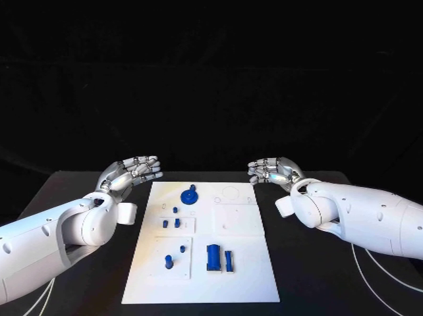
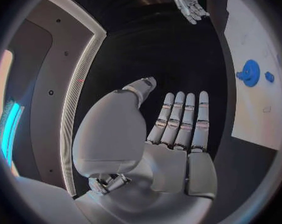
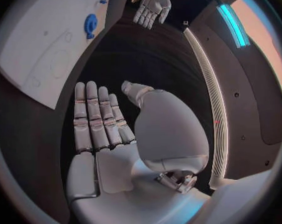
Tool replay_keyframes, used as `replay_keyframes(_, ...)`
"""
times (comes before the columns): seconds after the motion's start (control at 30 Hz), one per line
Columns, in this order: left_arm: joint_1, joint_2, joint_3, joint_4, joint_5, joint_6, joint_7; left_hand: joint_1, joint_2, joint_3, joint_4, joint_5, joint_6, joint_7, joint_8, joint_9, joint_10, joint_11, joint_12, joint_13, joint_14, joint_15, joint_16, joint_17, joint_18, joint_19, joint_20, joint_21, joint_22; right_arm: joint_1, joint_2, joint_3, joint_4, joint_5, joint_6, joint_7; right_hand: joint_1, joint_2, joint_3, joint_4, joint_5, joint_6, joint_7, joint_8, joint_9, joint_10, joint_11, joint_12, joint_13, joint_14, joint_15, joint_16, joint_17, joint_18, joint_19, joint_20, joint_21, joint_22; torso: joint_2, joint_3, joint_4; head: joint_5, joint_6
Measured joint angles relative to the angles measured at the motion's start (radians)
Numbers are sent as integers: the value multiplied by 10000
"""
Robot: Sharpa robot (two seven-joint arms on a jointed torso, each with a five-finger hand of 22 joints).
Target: Assemble the parts on the task board
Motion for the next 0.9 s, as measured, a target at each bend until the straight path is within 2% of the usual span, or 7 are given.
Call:
replay_keyframes(0.17,-16,66,0,-142,122,-195,183,87,96,-387,78,-106,-345,-35,-315,-182,-266,-22,-605,-22,-410,79,-1440,-470,-12,-410,-23,-861,-595,5,137,4,-139,245,257,424,-467,211,-124,-522,-11,30,37,-464,-592,67,24,-791,-1525,-187,123,-1206,-881,-1,-215,263,-487,-1450,-30,19,43,36,21)
replay_keyframes(0.2,-16,61,0,-143,122,-199,183,-284,295,-774,-55,-419,-1127,-209,-644,-389,-1091,-233,-895,-92,-1031,-125,-1981,-594,-209,-1102,-306,-1084,-740,4,141,4,-134,246,256,425,-888,339,-705,-609,-102,-742,-18,-686,-1059,-858,-147,-994,-1877,-1068,-3,-1624,-1228,-89,-1088,24,-569,-2258,-30,19,43,38,22)
replay_keyframes(0.37,-27,43,-32,-31,119,-300,152,-2833,1187,-2542,-695,-1862,-4752,-1195,-2144,-1306,-5051,-1332,-2078,-402,-3826,-1163,-4056,-1045,-934,-4294,-1747,-1890,-1270,-50,85,106,83,281,121,404,-3244,991,-3490,-919,-472,-4589,-1058,-1650,-3175,-5444,-1086,-1776,-3206,-5373,-735,-3372,-2698,-1015,-5267,-1265,-879,-5786,-58,48,23,115,77)
replay_keyframes(0.47,-44,53,-63,179,115,-471,145,-4351,1441,-3056,-887,-2281,-5809,-1484,-2581,-1574,-6220,-1660,-2417,-492,-4634,-1473,-4642,-1172,-1091,-5223,-2164,-2115,-1426,-140,45,232,430,343,-68,413,-6328,1172,-4303,-1007,-562,-5721,-1402,-1921,-3793,-6787,-1359,-1998,-3580,-6638,-949,-3875,-3122,-1172,-6488,-1639,-945,-6808,-132,115,-27,273,197)
replay_keyframes(0.57,-47,76,-95,513,106,-829,144,-7495,1601,-3369,-999,-2543,-6463,-1667,-2852,-1746,-6940,-1860,-2625,-550,-5138,-1659,-5000,-1249,-1092,-5801,-2424,-2247,-1514,-271,-8,433,987,455,-445,471,-8791,1293,-4811,-1067,-618,-6432,-1618,-2097,-4180,-7629,-1529,-2133,-3814,-7429,-1089,-4188,-3387,-1404,-7249,-1878,-973,-7450,-245,221,-107,505,353)
replay_keyframes(0.7,-50,113,-164,1092,88,-1605,153,-10446,1727,-3634,-1104,-2753,-6997,-1815,-3065,-1877,-7523,-2020,-2769,-592,-5519,-1831,-5299,-1313,-1249,-6239,-2662,-2348,-1591,-494,-109,768,1938,689,-1228,631,-10801,1384,-5209,-1111,-663,-6994,-1786,-2201,-4488,-8291,-1667,-2227,-3999,-8064,-1195,-4437,-3598,-1408,-7852,-2062,-1021,-7960,-369,341,-188,722,511)
replay_keyframes(0.9,-89,179,-269,1944,29,-3154,184,-12307,1807,-3743,-1159,-2847,-7285,-1893,-3156,-1960,-7835,-2125,-2849,-615,-5770,-1915,-5462,-1340,-1247,-6518,-2773,-2396,-1632,-755,-211,1125,3061,1119,-2592,962,-12053,1446,-5430,-1145,-701,-7294,-1895,-2305,-4682,-8691,-1759,-2279,-4117,-8415,-1266,-4550,-3730,-1565,-8201,-2203,-1059,-8280,-452,419,-247,821,584)
